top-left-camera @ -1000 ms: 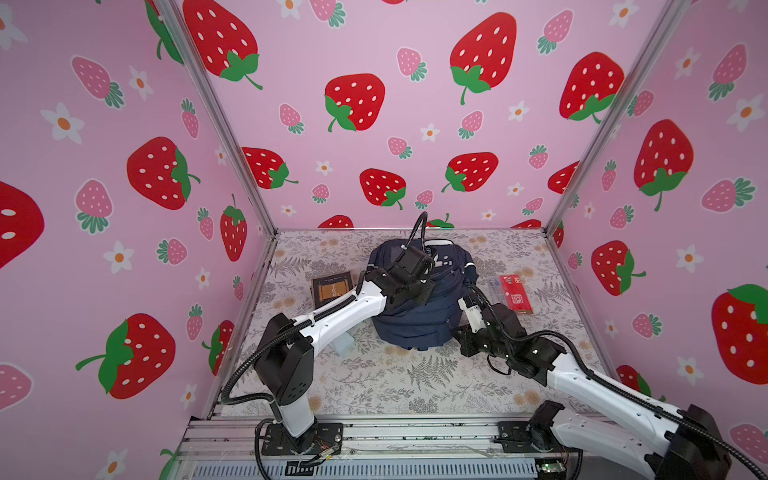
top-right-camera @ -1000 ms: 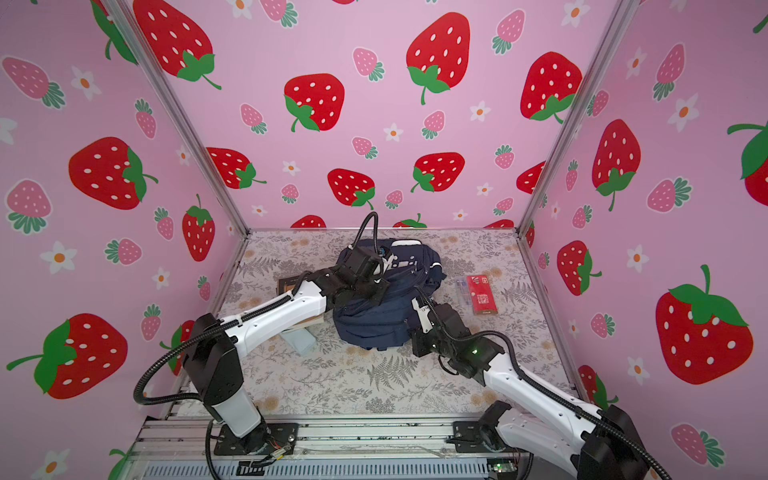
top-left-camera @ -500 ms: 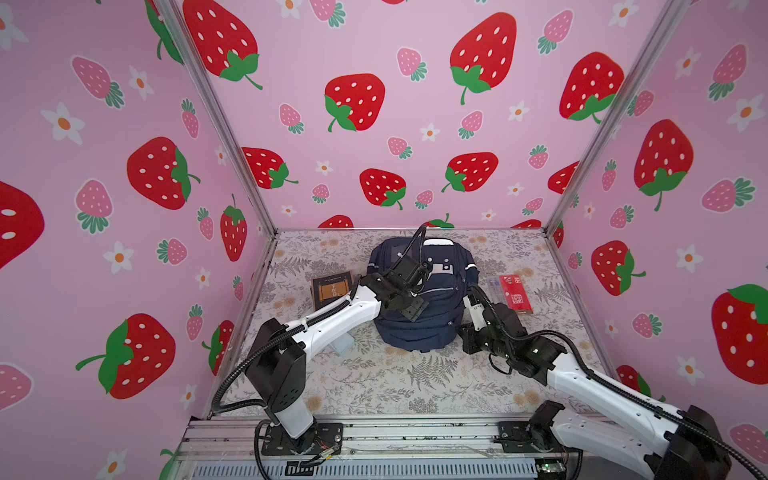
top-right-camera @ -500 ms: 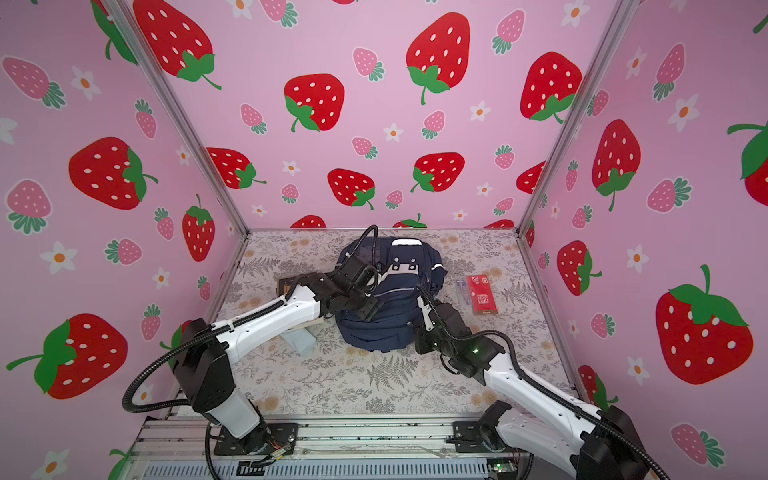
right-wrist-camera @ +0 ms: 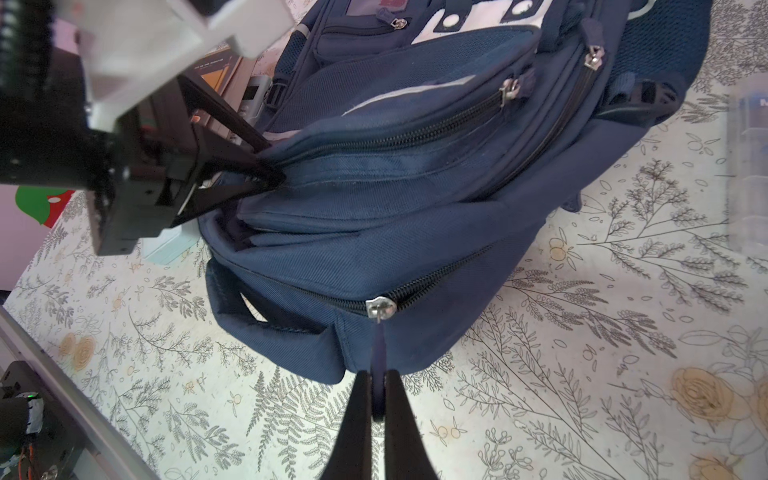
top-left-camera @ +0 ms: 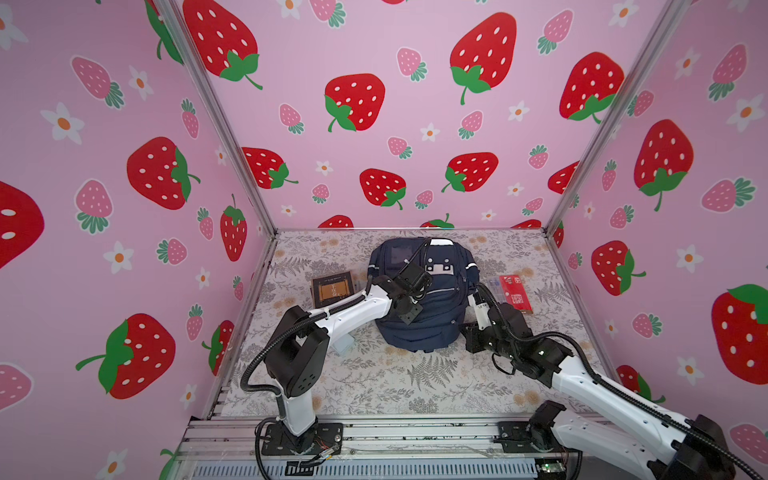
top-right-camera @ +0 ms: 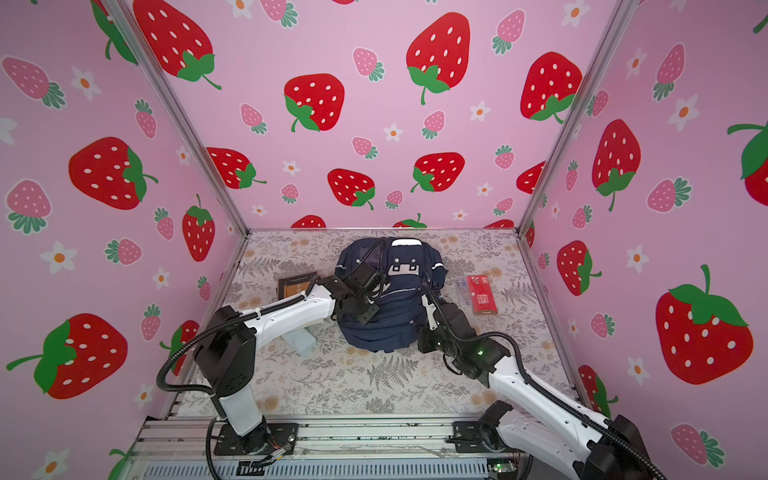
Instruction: Pack the student bag
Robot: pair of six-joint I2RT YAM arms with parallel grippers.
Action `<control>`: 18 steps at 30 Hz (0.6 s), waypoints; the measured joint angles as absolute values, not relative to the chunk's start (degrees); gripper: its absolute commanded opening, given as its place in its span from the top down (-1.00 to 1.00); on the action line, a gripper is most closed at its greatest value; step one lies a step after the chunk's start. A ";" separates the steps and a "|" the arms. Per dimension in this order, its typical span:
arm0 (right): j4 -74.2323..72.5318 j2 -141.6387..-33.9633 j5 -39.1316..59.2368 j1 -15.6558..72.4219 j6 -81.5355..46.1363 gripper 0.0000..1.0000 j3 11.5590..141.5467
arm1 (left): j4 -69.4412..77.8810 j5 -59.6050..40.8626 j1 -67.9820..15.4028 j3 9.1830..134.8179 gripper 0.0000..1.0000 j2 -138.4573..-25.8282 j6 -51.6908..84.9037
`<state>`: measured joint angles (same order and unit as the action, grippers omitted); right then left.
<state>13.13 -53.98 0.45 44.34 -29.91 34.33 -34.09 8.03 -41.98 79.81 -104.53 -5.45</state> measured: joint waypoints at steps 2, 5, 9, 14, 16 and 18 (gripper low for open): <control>13.08 -53.98 0.45 44.34 -29.89 1.00 34.33 | -34.37 6.44 -40.88 81.14 1.00 -105.43 -5.13; 13.10 -54.06 0.49 44.10 -29.67 1.00 34.35 | -34.50 3.99 -39.70 82.13 1.00 -104.53 -3.51; 13.50 -54.92 0.56 44.86 -28.64 1.00 35.44 | -34.57 0.51 -38.87 82.89 1.00 -101.65 -0.10; 13.61 -55.48 -0.60 48.95 -27.94 1.00 38.96 | -37.28 -2.66 -38.61 87.59 1.00 -100.03 5.08; 13.96 -55.96 -1.72 50.89 -27.68 1.00 40.91 | -38.17 -3.70 -38.50 89.43 1.00 -99.98 6.94; 14.22 -56.62 -2.66 52.51 -27.55 1.00 42.22 | -39.00 -4.47 -38.33 90.67 1.00 -100.01 8.25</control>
